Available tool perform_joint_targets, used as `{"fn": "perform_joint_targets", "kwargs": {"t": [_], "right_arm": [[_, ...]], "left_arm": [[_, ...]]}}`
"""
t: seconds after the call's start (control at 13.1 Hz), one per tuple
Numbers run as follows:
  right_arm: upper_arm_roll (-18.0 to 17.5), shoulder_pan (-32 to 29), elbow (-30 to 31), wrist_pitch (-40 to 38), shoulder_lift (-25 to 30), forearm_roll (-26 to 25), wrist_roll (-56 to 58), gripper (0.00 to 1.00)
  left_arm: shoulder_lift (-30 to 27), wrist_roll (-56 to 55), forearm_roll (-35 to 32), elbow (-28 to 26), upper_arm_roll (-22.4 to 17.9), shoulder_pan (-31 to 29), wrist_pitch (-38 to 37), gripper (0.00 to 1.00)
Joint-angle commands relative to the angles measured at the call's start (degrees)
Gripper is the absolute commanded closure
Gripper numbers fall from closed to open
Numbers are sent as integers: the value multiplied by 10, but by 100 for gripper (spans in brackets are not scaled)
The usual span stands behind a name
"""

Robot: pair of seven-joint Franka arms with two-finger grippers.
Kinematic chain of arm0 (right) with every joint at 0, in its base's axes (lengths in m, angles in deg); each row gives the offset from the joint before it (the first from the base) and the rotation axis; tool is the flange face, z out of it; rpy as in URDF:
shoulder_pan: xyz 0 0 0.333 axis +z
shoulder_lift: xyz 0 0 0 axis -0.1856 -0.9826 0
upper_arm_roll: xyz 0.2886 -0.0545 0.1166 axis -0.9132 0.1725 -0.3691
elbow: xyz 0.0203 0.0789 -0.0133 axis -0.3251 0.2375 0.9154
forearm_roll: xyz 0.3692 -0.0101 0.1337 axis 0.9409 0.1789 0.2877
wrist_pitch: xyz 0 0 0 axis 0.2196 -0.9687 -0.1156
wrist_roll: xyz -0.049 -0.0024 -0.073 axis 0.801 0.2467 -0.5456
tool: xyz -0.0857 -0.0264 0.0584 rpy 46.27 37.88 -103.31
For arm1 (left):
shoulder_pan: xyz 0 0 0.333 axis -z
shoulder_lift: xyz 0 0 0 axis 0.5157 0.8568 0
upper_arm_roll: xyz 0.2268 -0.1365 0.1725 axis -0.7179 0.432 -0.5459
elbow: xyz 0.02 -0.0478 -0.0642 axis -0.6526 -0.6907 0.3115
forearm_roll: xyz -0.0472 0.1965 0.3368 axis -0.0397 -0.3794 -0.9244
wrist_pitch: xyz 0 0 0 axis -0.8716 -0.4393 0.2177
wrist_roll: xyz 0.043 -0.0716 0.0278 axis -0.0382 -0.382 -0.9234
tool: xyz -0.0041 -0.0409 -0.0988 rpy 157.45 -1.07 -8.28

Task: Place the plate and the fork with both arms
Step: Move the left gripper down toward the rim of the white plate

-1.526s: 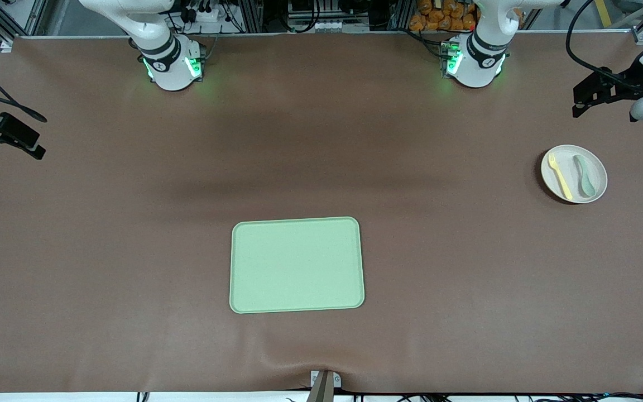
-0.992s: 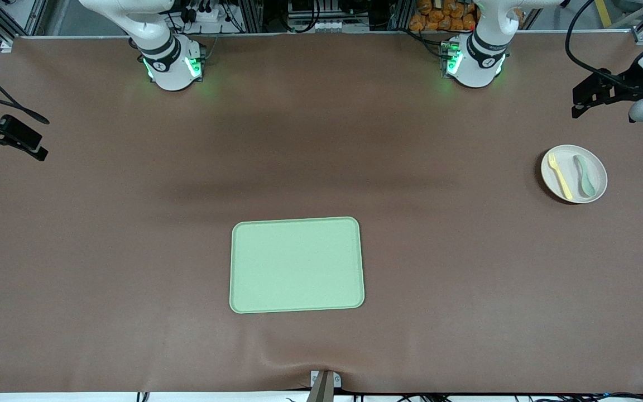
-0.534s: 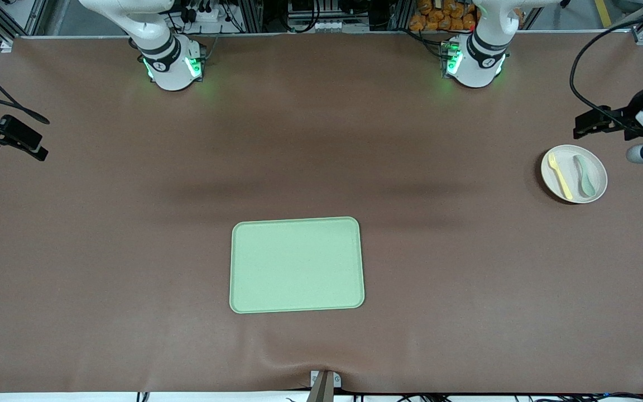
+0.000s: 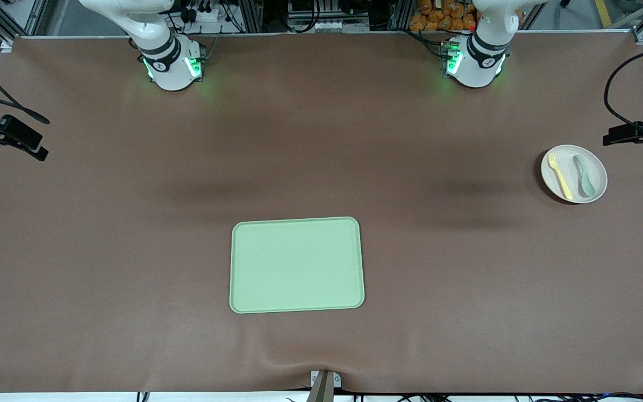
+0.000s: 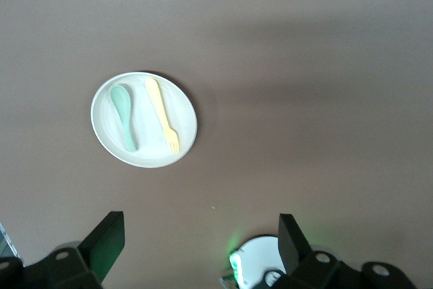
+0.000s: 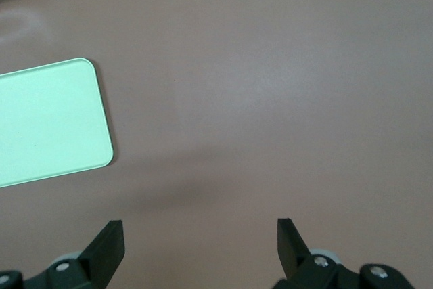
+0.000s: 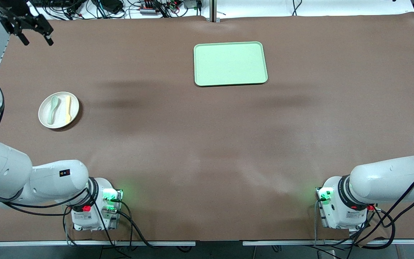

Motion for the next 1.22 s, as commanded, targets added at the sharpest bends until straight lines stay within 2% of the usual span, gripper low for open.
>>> {"fn": "perform_joint_targets", "kwargs": {"t": [0.0, 0.15, 0.31, 0.76, 1.14], "right_arm": [[3, 3, -13, -5, -6, 6, 5, 0], [3, 2, -13, -6, -6, 7, 5, 0], [3, 4, -13, -7, -6, 6, 5, 0], [3, 3, -13, -6, -6, 7, 5, 0], [3, 1, -13, -6, -7, 7, 5, 0]], "left_arm": [[21, 90, -9, -47, 7, -68, 69, 0], [48, 161, -9, -77, 7, -117, 125, 0], [84, 202, -9, -85, 7, -141, 173, 0], [186, 226, -1, -92, 8, -229, 267, 0], [235, 274, -1, -118, 10, -272, 337, 0]]}}
